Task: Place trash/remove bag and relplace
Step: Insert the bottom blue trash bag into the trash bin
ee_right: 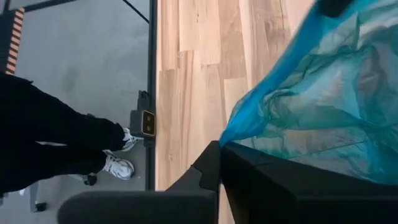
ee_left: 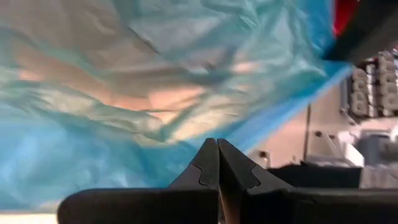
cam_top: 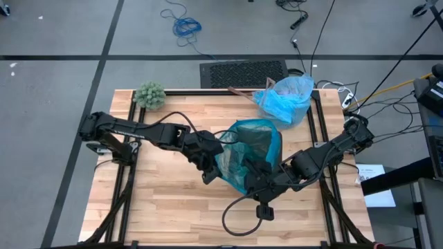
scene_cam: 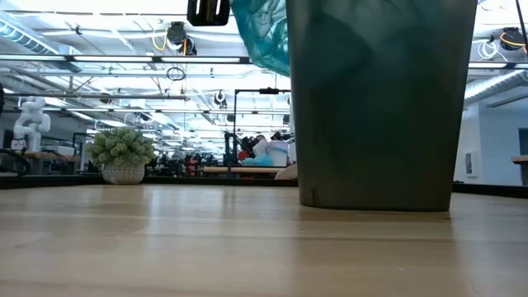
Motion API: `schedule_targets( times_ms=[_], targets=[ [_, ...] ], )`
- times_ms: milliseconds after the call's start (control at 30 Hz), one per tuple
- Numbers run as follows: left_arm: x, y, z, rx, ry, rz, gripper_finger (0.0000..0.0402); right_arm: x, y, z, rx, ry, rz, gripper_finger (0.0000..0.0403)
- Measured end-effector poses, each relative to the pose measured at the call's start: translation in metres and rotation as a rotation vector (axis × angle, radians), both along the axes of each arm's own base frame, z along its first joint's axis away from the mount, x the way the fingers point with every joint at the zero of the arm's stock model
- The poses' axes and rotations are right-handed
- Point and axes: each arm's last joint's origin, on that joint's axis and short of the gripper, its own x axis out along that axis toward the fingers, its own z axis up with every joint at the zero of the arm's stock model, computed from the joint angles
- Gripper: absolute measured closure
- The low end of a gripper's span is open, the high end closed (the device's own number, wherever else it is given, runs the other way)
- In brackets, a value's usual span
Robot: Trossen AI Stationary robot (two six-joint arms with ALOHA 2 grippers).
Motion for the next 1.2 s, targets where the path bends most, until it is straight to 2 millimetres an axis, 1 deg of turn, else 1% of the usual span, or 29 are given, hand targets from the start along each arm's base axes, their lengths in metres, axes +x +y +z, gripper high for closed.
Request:
schedule_targets(
  times_ms=[67,133,433,533,667,800,867,967,1067,1200],
  targets=[
    [0.001,0.002,0.0,0.016,-0.002,0.023,0.0402,0.0,0.0,0.002,0.008,-0.005,-0.006,0.0392],
    [0.001,0.005,0.0,0.02,-0.003,0.033,0.0402,0.0,0.0,0.007,0.026,-0.015,-0.019,0.0374],
    [0.002,0.005,0.001,0.054,-0.027,0.04,0.0402,-0.007,-0.004,0.034,0.068,-0.033,-0.053,0.0247],
    [0.002,0.005,0.001,0.061,-0.029,0.044,0.0402,-0.01,-0.006,0.037,0.081,-0.013,-0.082,0.0213],
    [0.004,0.005,-0.003,0.086,-0.023,0.043,0.0402,-0.015,-0.006,0.038,0.085,0.023,-0.106,0.0182],
    [0.011,0.003,-0.01,0.095,-0.015,0.039,0.0402,-0.017,-0.004,0.038,0.111,0.043,-0.107,0.0165],
    [0.014,0.001,-0.017,0.099,0.007,0.034,0.0402,-0.018,-0.004,0.039,0.125,0.046,-0.114,0.0163],
    [0.018,0.0,-0.021,0.099,0.01,0.032,0.0402,-0.024,-0.003,0.043,0.133,0.037,-0.111,0.0166],
    [0.021,-0.001,-0.022,0.097,-0.003,0.031,0.0402,-0.034,-0.009,0.048,0.129,0.057,-0.146,0.0172],
    [0.021,-0.001,-0.023,0.106,0.0,0.039,0.0402,-0.053,-0.018,0.052,0.094,0.112,-0.217,0.0181]
  ],
)
